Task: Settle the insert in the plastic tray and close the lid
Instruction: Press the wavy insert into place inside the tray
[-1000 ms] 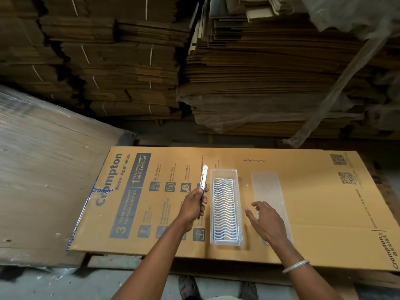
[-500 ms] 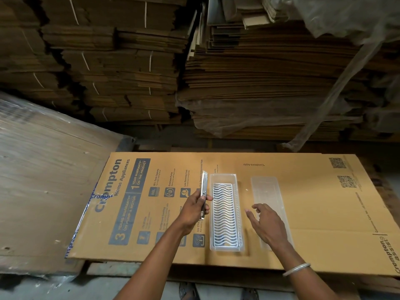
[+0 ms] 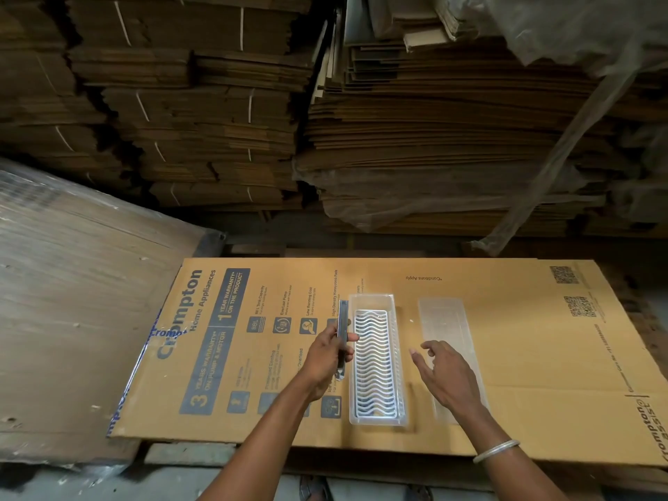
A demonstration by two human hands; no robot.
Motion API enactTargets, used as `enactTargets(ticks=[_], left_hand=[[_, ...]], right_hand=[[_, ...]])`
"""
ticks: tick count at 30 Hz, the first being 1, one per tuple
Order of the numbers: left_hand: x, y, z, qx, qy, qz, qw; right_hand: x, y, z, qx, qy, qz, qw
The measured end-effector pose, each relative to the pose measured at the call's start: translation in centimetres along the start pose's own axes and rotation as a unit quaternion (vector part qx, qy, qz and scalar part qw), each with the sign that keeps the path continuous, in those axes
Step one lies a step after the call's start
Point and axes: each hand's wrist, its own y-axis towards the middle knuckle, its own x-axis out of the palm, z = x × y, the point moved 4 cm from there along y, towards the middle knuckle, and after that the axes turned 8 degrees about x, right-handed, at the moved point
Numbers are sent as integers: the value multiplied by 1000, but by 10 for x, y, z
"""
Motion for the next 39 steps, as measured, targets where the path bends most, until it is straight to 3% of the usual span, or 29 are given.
enactTargets(ticks=[3,8,12,18,27,39], left_hand=[[6,1,-5,-6,11,19,1000],[19,12,-9,-10,138,50,989],[35,22,4,29,343,48,938],[59,44,3,9,506,12,862],[82,54,-17,-4,581,-1,814],[79,55,-32,31,553,57,830]], right_hand=[[-1,1,3,3,0,1,1000],[-4,1,9,11,9,5,1000],[-8,-1,15,18,8,9,1000],[-12,-1,22,30,16,14,999],[-18,-3,35,36,26,27,999],[-15,-3,54,47,20,30,998]])
